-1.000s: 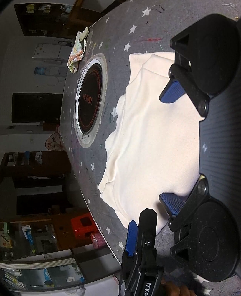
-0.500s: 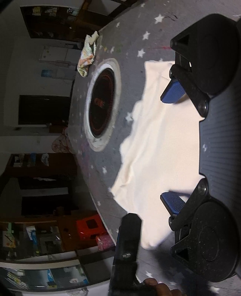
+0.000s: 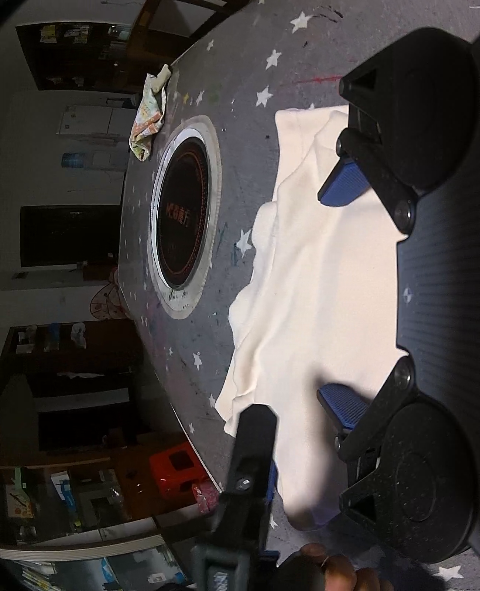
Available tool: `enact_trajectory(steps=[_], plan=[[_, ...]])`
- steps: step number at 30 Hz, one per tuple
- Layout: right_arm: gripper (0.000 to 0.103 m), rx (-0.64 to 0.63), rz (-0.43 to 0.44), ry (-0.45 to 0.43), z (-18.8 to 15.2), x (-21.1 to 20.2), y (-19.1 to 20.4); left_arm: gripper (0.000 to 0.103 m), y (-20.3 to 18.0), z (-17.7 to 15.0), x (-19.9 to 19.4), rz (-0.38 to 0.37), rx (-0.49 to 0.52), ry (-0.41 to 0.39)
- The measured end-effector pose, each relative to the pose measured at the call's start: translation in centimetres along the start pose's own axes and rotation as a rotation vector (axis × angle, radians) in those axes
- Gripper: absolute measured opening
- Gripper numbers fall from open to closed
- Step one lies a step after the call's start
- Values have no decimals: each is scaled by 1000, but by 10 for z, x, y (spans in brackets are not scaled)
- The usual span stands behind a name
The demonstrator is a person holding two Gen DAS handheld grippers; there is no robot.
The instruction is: Fold clothes
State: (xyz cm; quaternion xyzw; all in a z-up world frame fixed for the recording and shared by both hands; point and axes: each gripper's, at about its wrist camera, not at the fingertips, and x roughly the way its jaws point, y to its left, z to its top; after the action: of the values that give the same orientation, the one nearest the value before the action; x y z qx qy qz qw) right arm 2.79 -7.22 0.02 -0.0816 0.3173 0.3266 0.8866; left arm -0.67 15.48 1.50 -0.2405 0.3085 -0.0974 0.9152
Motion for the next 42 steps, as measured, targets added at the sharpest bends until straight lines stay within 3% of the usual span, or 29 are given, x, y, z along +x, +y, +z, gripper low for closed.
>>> enact_trajectory(steps=[13,19,28,34,42], plan=[[103,1,-2,-22,8,-21,1,103,-12,10,-11,34,10,-15],[103,11,2,11,-2,-15,2,103,-4,8,-1,106,12,5],[103,20,10,2,-3,-18,1,100,-13,14,-4,95,46,-22],[103,32,19,6,-4,-15,-1,91,-12,21,9,120,43,-35],[103,29,26,3,-6,-15,-2,57,5,22,19,181,36,-28]])
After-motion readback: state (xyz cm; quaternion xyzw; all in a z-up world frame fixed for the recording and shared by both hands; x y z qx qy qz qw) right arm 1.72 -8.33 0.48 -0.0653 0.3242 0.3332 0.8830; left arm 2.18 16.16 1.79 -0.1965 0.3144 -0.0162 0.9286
